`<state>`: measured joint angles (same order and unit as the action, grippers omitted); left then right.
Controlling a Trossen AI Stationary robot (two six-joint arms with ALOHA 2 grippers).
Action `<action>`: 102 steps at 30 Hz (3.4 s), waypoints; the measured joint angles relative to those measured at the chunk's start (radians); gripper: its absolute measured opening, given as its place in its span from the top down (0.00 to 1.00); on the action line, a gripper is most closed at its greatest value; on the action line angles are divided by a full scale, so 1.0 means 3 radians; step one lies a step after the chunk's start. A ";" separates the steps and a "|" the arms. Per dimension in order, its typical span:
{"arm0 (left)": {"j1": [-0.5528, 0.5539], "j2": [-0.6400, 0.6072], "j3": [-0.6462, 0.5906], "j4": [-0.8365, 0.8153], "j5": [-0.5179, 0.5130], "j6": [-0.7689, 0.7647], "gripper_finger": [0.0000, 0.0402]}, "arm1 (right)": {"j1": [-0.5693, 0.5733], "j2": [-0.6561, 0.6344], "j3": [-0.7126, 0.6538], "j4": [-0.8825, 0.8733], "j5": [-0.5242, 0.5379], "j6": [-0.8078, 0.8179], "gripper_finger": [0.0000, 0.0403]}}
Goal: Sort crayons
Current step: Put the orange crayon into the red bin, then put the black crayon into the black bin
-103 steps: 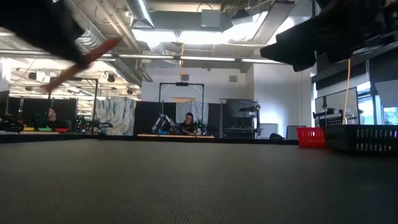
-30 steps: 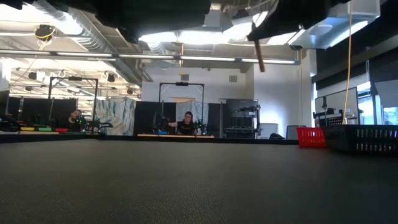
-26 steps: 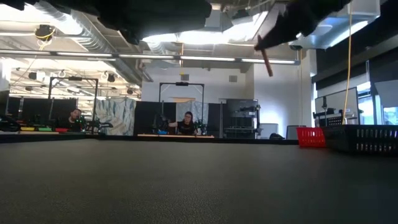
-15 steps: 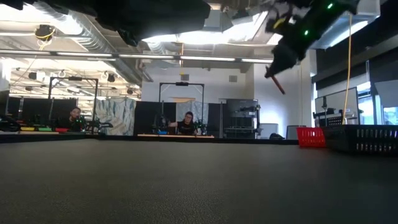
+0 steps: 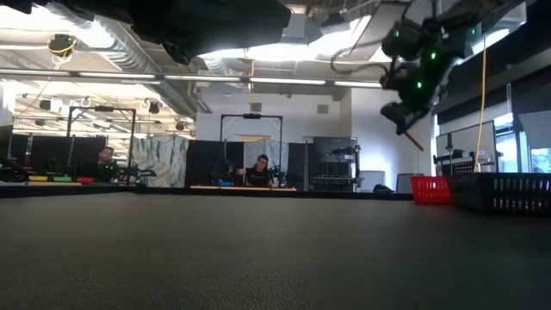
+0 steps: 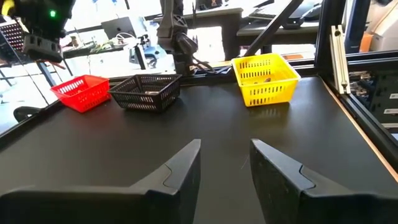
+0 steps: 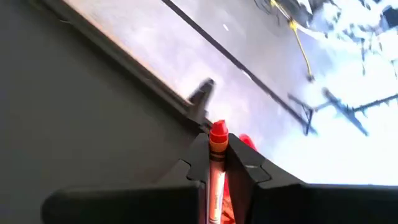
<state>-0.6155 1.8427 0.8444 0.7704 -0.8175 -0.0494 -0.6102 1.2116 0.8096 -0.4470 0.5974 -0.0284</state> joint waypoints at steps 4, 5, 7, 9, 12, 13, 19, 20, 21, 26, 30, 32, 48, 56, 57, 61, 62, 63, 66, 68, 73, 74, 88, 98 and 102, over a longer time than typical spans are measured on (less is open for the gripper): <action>0.0000 0.0000 0.0000 -0.0001 0.0000 0.0000 0.68 | -0.0337 0.0079 -0.0171 0.0084 -0.0182 0.0000 0.93; 0.0000 0.0000 0.0000 -0.0001 0.0001 0.0000 0.68 | -0.0402 0.0092 -0.0217 0.0133 -0.0227 0.0001 0.92; 0.0000 0.0000 0.0000 -0.0001 0.0001 0.0000 0.68 | -0.0513 0.0124 -0.0303 0.0149 -0.0289 0.0002 0.92; 0.0000 0.0000 0.0000 -0.0001 0.0001 0.0000 0.68 | -0.0592 0.0151 -0.0391 0.0195 -0.0360 0.0003 0.92; 0.0000 0.0000 0.0000 -0.0001 0.0001 0.0000 0.68 | -0.0653 0.0190 -0.0476 0.0274 -0.0420 0.0007 0.92; 0.0000 0.0000 0.0000 -0.0002 0.0001 0.0000 0.68 | -0.0661 0.0202 -0.0496 0.0261 -0.0438 0.0008 0.92; 0.0000 0.0000 0.0000 -0.0001 0.0001 0.0000 0.68 | -0.0653 0.0267 -0.0510 0.0292 -0.0475 -0.0003 0.92; 0.0000 0.0000 0.0000 -0.0002 0.0001 0.0000 0.68 | -0.0653 0.0277 -0.0510 0.0293 -0.0487 -0.0005 0.91; 0.0000 0.0000 0.0000 -0.0001 0.0001 -0.0001 0.68 | -0.0653 0.0286 -0.0510 0.0293 -0.0488 -0.0002 0.90; 0.0000 0.0000 0.0000 -0.0001 0.0009 -0.0076 0.68 | -0.0652 0.0292 -0.0509 0.0174 -0.0396 0.0145 0.76; 0.0000 0.0001 0.0000 -0.0001 0.0187 -0.0089 0.68 | -0.0602 0.0241 -0.0357 -0.0150 -0.0626 0.0203 0.66; 0.0000 0.0001 0.0000 -0.0001 0.0214 -0.0089 0.68 | -0.0441 0.0133 -0.0312 -0.0179 -0.0939 0.0275 0.63; 0.0022 -0.0051 0.0017 -0.0380 0.0093 0.0005 0.68 | 0.2066 -0.0195 -0.0964 0.2118 -0.1589 0.0468 0.62; 0.0014 -0.0513 0.0254 -0.1960 0.0245 -0.0614 0.68 | 0.3085 0.0016 -0.1337 0.3428 -0.1333 0.0441 0.62; 0.0014 -0.0563 0.0292 -0.2225 0.0291 -0.0760 0.68 | 0.3187 0.0082 -0.1362 0.3556 -0.1282 0.0431 0.62; 0.0028 -0.0697 0.0456 -0.3209 0.0631 -0.1282 0.68 | 0.3498 0.0349 -0.1390 0.3900 -0.1052 0.0427 0.62; 0.0045 -0.0700 0.0504 -0.3428 0.0753 -0.1425 0.68 | 0.3551 0.0416 -0.1390 0.3959 -0.0990 0.0419 0.62; 0.0061 -0.0704 0.0550 -0.3660 0.0913 -0.1588 0.68 | 0.3596 0.0495 -0.1390 0.4056 -0.0947 0.0399 0.62; 0.0102 -0.0716 0.0641 -0.4312 0.1458 -0.2090 0.68 | 0.3681 0.0692 -0.1390 0.4315 -0.0886 0.0311 0.62; 0.0096 -0.0716 0.0676 -0.4587 0.1778 -0.2412 0.68 | 0.3696 0.0807 -0.1390 0.4480 -0.0891 0.0261 0.62; -0.0035 -0.0717 0.0712 -0.5124 0.2365 -0.3212 0.69 | 0.3690 0.0860 -0.1388 0.4476 -0.0837 0.0250 0.62; -0.0072 -0.0717 0.0711 -0.5208 0.2466 -0.3369 0.69 | 0.3692 0.0864 -0.1388 0.4463 -0.0827 0.0248 0.62; -0.0487 -0.0703 0.0479 -0.5436 0.2712 -0.4318 0.69 | 0.3692 0.0863 -0.1388 0.4447 -0.0825 0.0229 0.62; -0.0512 -0.0702 0.0135 -0.5064 0.2784 -0.4353 0.69 | 0.3692 0.0863 -0.1388 0.4433 -0.0825 0.0226 0.62; -0.0512 -0.0701 0.0083 -0.4866 0.2748 -0.4220 0.70 | 0.3692 0.0863 -0.1388 0.4430 -0.0826 0.0226 0.62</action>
<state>-0.7692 1.6325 0.8693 -0.6896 0.0068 -1.3153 0.4973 1.4704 0.3931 0.8822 0.3496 0.0395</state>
